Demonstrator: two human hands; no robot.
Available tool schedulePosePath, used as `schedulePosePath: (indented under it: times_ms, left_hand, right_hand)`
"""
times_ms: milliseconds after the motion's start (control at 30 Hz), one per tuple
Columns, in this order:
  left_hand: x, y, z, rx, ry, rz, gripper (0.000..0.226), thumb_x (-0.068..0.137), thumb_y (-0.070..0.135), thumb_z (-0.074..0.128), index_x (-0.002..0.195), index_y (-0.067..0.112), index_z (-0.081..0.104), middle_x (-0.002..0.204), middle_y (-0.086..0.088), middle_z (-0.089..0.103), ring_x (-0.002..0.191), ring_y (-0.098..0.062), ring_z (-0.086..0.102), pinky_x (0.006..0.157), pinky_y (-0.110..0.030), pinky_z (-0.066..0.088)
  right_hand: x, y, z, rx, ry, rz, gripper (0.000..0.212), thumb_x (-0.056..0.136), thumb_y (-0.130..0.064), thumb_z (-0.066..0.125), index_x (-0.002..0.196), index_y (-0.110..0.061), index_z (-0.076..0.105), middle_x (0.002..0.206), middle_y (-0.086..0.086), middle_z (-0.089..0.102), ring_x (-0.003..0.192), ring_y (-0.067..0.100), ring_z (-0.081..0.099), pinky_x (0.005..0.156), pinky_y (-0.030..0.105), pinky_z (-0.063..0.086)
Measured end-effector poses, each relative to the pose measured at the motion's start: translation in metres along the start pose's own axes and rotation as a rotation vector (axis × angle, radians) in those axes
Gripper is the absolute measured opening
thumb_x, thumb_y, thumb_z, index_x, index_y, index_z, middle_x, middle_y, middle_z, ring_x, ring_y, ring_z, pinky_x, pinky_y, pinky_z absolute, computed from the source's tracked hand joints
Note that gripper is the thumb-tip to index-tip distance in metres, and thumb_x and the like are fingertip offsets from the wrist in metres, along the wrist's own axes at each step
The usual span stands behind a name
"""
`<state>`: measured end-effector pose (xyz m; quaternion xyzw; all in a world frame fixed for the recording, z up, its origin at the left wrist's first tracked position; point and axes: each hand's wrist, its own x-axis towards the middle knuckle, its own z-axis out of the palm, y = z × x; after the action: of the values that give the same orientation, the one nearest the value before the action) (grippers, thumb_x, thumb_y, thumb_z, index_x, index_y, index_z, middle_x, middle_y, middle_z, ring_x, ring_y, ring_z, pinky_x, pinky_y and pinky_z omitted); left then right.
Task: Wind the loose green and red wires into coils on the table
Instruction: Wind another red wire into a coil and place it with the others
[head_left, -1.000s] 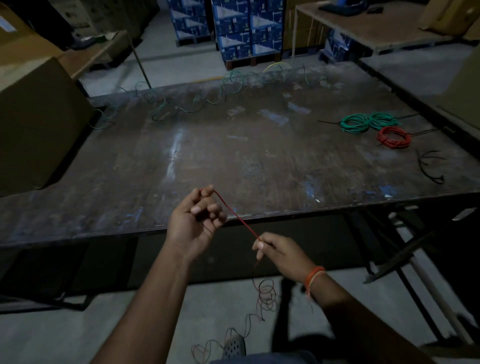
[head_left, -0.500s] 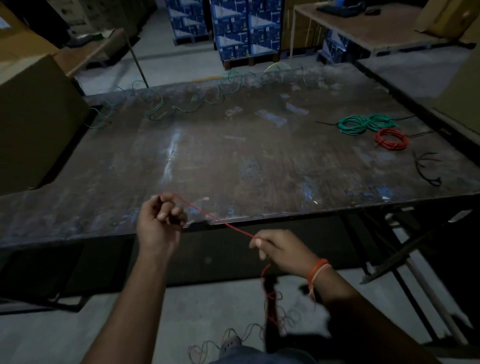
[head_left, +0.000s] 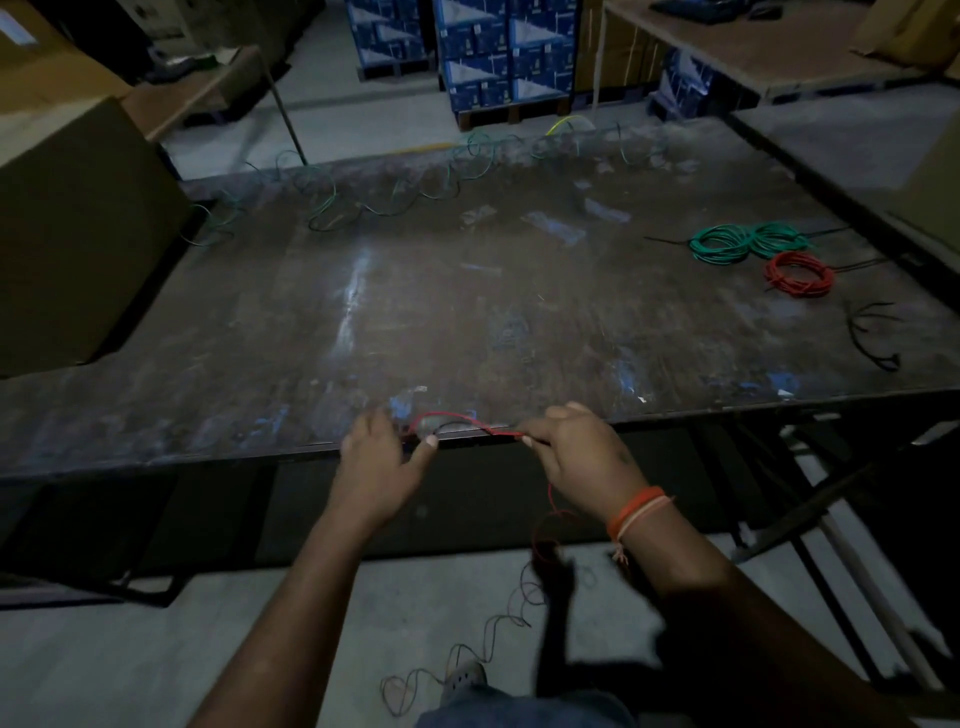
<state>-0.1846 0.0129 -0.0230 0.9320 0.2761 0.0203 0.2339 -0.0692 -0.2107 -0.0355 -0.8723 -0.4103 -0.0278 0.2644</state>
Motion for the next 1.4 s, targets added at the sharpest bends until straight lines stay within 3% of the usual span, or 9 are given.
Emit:
schedulePosePath:
  times_ms: [133,233,367,433,633,867,1033,1233,1400]
  left_hand:
    - [-0.004,0.005,-0.019,0.330,0.181,0.255,0.088,0.084,0.054,0.066,0.152,0.011,0.030,0.160,-0.020,0.021,0.148,-0.040,0.011,0.119,-0.053,0.022]
    - [-0.005,0.019,-0.024,0.391,0.020,0.522,0.086,0.085,0.058,0.064,0.155,0.022,0.028,0.166,-0.008,0.009,0.153,-0.031,-0.005,0.122,-0.054,0.011]
    - [-0.005,0.033,-0.008,-0.058,-0.145,0.665,0.040,0.094,0.039,0.063,0.127,0.017,0.057,0.124,-0.002,0.061,0.117,-0.016,0.056,0.101,-0.039,0.047]
    - [-0.007,0.030,0.002,-0.233,-0.052,0.633,0.013,0.100,0.028,0.057,0.099,0.015,0.061,0.091,0.004,0.064,0.086,-0.012,0.061,0.077,-0.039,0.051]
    - [-0.011,0.014,0.008,-0.451,0.045,0.466,0.029,0.101,0.036,0.051,0.077,0.021,0.057,0.066,0.004,0.058,0.063,-0.006,0.055,0.062,-0.031,0.043]
    - [-0.020,0.020,-0.007,-0.884,-0.451,0.156,0.031,0.096,0.046,0.053,0.079,0.021,0.058,0.064,0.003,0.045,0.055,-0.010,0.038,0.049,-0.023,0.031]
    - [-0.040,0.041,-0.010,-1.125,-0.782,0.117,0.023,0.101,0.031,0.052,0.096,0.011,0.062,0.069,0.001,0.039,0.055,-0.009,0.028,0.048,-0.018,0.023]
    - [-0.060,0.070,-0.022,-1.161,-0.858,0.387,0.010,0.098,0.016,0.055,0.101,0.008,0.061,0.075,-0.007,0.065,0.060,-0.015,0.065,0.050,-0.016,0.041]
    - [-0.056,0.080,-0.028,-1.510,-0.842,0.278,0.022,0.088,0.026,0.072,0.100,0.010,0.062,0.069,-0.005,0.066,0.043,-0.003,0.058,0.033,-0.011,0.025]
  right_hand:
    - [0.001,0.006,-0.009,0.028,0.020,-0.126,0.021,0.090,-0.011,0.070,0.106,-0.021,0.078,0.079,0.001,0.059,0.082,0.022,0.049,0.065,0.032,0.047]
    - [0.006,0.000,-0.021,0.104,0.032,-0.231,0.017,0.094,-0.016,0.063,0.106,-0.018,0.076,0.083,-0.002,0.058,0.084,0.018,0.048,0.070,0.030,0.042]
    - [0.011,-0.011,-0.035,0.369,0.156,-0.127,0.018,0.101,-0.020,0.053,0.099,-0.015,0.069,0.082,-0.006,0.064,0.082,0.011,0.056,0.076,0.031,0.045]
    - [0.012,-0.011,-0.036,0.443,0.236,-0.026,0.015,0.100,-0.015,0.055,0.104,-0.014,0.069,0.079,-0.004,0.067,0.080,0.010,0.063,0.076,0.031,0.050]
    - [0.008,0.007,-0.032,0.473,0.469,0.151,0.011,0.098,-0.009,0.058,0.098,-0.017,0.065,0.081,-0.003,0.066,0.080,0.014,0.064,0.073,0.033,0.051]
    - [0.012,0.033,-0.024,0.368,0.610,0.298,0.013,0.095,-0.005,0.060,0.099,-0.013,0.071,0.092,0.006,0.063,0.084,0.014,0.058,0.074,0.015,0.041]
    - [0.011,0.045,-0.005,0.277,0.531,0.333,0.016,0.097,-0.016,0.055,0.098,-0.015,0.071,0.085,0.007,0.062,0.080,0.022,0.059,0.071,0.032,0.046]
    - [-0.001,0.039,0.018,0.159,0.242,0.230,0.017,0.099,-0.018,0.050,0.095,-0.015,0.066,0.084,0.010,0.064,0.077,0.032,0.059,0.067,0.043,0.050]
    - [-0.009,0.032,0.034,0.178,0.031,0.225,0.023,0.098,-0.032,0.037,0.090,-0.022,0.057,0.085,0.007,0.064,0.080,0.031,0.059,0.071,0.046,0.049]
